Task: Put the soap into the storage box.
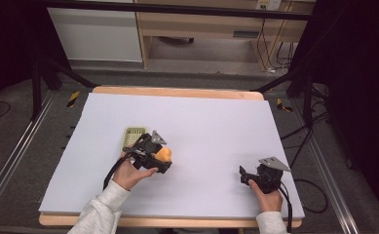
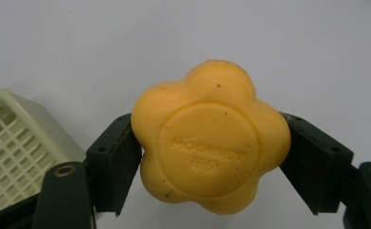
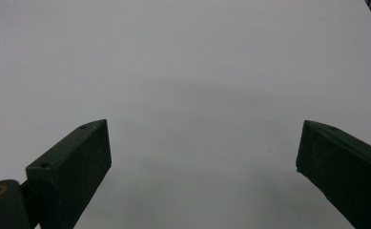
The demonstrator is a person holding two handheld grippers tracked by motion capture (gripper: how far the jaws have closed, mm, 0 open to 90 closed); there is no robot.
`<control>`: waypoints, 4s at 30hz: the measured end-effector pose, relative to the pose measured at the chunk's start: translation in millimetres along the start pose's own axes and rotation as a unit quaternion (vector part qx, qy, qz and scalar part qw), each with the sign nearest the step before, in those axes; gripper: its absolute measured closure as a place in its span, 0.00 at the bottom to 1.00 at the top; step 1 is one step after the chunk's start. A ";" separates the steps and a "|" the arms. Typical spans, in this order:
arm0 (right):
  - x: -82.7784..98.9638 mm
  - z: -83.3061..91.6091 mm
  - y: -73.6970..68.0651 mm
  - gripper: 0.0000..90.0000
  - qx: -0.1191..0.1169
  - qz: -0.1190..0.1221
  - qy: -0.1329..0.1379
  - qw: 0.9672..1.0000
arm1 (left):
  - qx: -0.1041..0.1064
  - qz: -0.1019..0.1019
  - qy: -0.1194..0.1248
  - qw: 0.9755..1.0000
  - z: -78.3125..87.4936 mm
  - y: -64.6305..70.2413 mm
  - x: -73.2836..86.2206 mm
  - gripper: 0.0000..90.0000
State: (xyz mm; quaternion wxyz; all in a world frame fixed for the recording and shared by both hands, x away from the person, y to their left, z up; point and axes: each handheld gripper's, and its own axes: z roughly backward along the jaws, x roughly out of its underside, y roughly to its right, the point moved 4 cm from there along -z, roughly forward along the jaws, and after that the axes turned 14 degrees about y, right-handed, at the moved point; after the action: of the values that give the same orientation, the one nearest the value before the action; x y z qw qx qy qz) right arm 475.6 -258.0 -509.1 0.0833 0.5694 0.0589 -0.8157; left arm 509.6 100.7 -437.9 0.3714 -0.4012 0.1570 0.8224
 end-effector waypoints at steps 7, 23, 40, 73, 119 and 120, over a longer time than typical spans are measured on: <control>0.0 -0.1 -0.1 0.06 0.000 0.000 0.001 1.000 | -0.014 0.012 0.006 1.000 8.3 -15.0 -0.3 0.29; 0.0 -0.2 0.1 0.06 -0.002 -0.001 -0.002 1.000 | -0.047 0.035 0.001 0.998 16.6 -51.6 2.3 0.29; 0.0 -0.3 0.4 0.06 -0.001 0.000 -0.001 1.000 | -0.077 0.061 -0.007 0.995 17.1 -82.0 5.1 0.29; 0.1 -0.6 0.3 0.06 -0.003 -0.001 -0.002 1.000 | -0.107 0.091 -0.026 0.990 4.5 -117.5 20.5 0.29; 0.1 -0.5 0.0 0.06 -0.003 -0.001 -0.003 1.000 | -0.102 0.086 -0.057 0.989 -10.9 -114.7 34.8 0.29; 0.1 -0.5 0.1 0.06 -0.003 0.000 -0.002 1.000 | -0.103 0.086 -0.057 0.989 -11.3 -114.5 34.9 0.29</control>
State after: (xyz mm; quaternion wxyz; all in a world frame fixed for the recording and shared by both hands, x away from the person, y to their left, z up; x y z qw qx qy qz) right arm 476.1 -258.0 -509.4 0.0849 0.5674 0.0609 -0.8168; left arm 586.0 188.6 -467.6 0.2644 -0.3748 0.0842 0.8846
